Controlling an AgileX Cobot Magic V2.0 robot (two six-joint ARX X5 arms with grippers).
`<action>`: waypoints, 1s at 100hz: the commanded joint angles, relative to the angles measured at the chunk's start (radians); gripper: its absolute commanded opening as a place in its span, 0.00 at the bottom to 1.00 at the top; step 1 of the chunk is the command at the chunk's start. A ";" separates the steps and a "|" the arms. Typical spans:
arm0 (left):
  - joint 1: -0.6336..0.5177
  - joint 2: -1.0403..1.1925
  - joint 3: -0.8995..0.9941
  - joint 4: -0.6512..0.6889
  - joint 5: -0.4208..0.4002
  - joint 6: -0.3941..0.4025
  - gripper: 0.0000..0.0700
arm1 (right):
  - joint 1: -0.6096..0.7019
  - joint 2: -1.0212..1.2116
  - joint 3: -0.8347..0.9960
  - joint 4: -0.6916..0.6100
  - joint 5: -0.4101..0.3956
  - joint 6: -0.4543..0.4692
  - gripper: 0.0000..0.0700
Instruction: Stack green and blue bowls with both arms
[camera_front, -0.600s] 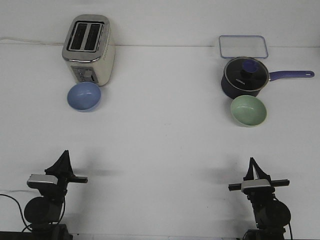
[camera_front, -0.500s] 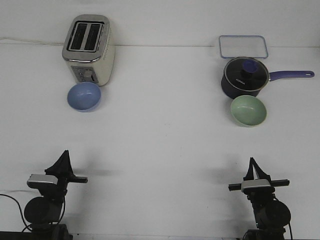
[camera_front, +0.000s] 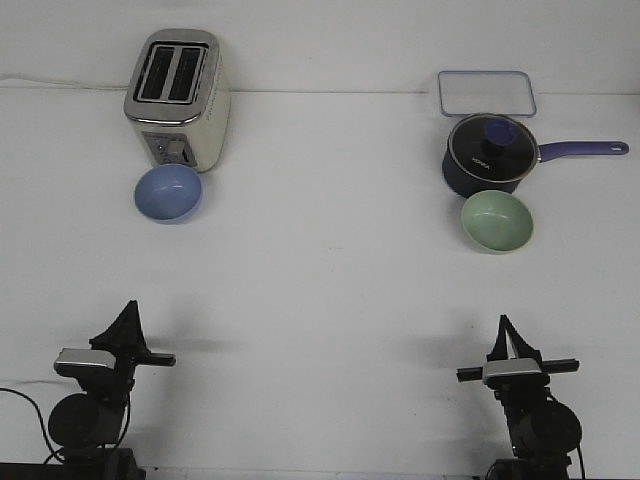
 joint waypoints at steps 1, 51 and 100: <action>-0.001 -0.001 -0.019 0.010 0.005 0.005 0.02 | 0.000 -0.001 -0.002 0.013 -0.001 -0.004 0.01; -0.001 -0.001 -0.019 0.010 0.005 0.005 0.02 | 0.000 -0.001 0.003 0.071 -0.025 0.575 0.01; -0.001 -0.001 -0.019 0.010 0.005 0.005 0.02 | -0.001 0.426 0.598 -0.336 0.145 0.570 0.12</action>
